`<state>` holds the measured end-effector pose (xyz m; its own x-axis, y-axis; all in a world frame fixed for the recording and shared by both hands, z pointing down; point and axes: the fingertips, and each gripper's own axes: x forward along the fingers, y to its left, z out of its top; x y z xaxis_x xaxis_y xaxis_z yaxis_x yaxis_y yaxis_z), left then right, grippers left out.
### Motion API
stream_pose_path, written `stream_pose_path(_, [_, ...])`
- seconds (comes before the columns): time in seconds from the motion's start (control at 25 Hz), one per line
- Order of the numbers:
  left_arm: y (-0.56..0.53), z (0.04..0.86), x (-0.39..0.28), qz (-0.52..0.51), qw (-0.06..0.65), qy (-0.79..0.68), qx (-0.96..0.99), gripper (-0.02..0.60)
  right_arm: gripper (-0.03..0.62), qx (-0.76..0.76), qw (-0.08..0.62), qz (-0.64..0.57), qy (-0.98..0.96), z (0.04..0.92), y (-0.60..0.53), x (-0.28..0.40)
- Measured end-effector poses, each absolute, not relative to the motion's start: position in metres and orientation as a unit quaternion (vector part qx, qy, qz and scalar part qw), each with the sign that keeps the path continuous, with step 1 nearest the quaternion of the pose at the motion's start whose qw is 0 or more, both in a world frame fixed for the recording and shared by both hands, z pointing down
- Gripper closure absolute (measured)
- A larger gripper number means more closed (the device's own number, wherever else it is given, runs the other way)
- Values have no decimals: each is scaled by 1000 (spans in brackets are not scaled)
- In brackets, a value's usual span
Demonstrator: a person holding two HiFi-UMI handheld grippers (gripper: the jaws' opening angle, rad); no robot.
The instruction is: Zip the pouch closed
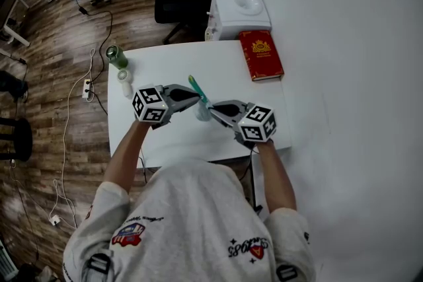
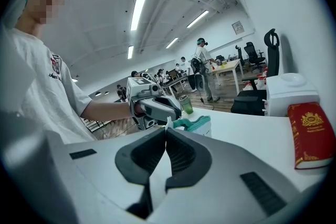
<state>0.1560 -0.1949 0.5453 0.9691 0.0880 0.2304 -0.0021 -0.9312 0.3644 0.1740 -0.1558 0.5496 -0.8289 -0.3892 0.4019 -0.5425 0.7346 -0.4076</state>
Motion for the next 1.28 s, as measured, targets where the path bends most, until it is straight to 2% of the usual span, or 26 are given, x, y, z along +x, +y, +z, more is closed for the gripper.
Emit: stream_pose_path(1.28, [-236, 585, 102, 136, 231, -71, 961, 577, 585, 268, 140, 270, -914, 549, -149, 187])
